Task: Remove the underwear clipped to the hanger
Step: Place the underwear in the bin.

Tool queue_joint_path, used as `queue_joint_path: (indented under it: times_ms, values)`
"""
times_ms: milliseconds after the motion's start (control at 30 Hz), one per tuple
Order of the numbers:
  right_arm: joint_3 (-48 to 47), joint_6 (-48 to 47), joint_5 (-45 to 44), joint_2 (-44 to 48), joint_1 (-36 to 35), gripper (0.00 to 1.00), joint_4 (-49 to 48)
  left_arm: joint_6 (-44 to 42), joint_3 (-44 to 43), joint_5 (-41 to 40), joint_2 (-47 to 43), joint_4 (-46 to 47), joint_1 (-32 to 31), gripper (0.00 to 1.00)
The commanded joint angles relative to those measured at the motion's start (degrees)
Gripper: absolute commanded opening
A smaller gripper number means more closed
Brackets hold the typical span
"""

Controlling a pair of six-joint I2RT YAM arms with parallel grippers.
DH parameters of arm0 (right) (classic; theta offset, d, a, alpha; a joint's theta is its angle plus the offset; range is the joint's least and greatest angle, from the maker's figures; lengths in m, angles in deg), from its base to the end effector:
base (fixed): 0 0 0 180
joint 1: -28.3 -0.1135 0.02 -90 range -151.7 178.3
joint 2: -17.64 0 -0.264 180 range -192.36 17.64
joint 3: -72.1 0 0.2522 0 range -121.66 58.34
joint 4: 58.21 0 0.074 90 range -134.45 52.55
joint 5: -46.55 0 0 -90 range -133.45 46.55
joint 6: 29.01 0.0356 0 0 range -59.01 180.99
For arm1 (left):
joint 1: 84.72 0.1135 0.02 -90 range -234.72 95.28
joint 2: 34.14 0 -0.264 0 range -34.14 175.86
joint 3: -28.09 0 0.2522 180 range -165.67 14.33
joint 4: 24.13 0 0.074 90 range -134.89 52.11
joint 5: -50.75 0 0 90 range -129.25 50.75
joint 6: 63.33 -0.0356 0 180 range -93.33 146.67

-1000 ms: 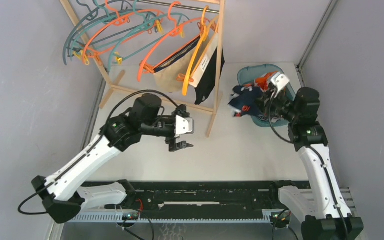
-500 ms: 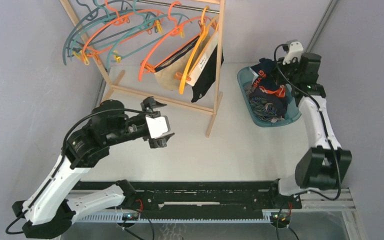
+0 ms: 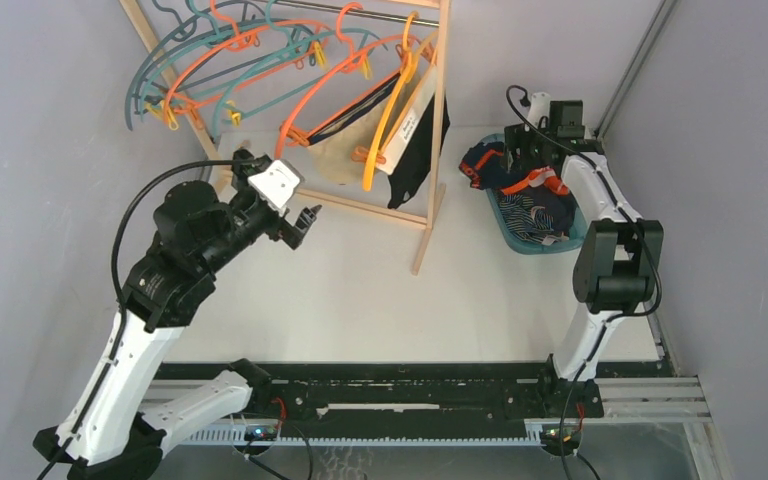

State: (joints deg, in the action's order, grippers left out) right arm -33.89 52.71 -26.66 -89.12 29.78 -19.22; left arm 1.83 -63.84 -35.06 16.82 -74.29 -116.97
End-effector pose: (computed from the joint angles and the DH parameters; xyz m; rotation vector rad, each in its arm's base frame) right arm 0.4315 -0.0009 0.2938 -0.2869 2.2221 0.2395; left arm 0.1274 -0.0834 0.4664 0.8753 1.4961 -0.1585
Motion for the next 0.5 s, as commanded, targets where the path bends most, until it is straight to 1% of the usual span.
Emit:
queue_joint_path:
  times_ms: [0,67,100,200,300,467]
  values:
    - [-1.99,-2.19,0.67,4.82,-0.14,0.75,1.91,5.28,-1.68,-3.81,-0.43,5.99,1.95,1.0]
    - [-0.53,-3.3,0.6,7.39,-0.54,0.84,2.07,5.96,-3.2,-5.38,-0.28,5.91,2.48,1.0]
    - [0.09,-4.11,0.53,8.78,-0.86,0.85,2.38,6.22,-4.15,-6.06,-0.11,5.65,2.72,1.0]
    - [2.07,-5.79,0.66,13.12,-1.69,0.86,3.86,6.3,-7.19,-7.28,1.06,4.51,3.47,1.0]
    - [4.47,-5.78,3.19,17.86,-2.6,0.86,5.62,6.0,-10.45,-7.76,3.04,3.71,4.11,1.0]
    - [8.72,-5.58,5.2,25.59,-5.94,0.86,8.74,6.2,-16.63,-4.53,8.03,1.84,9.2,0.98]
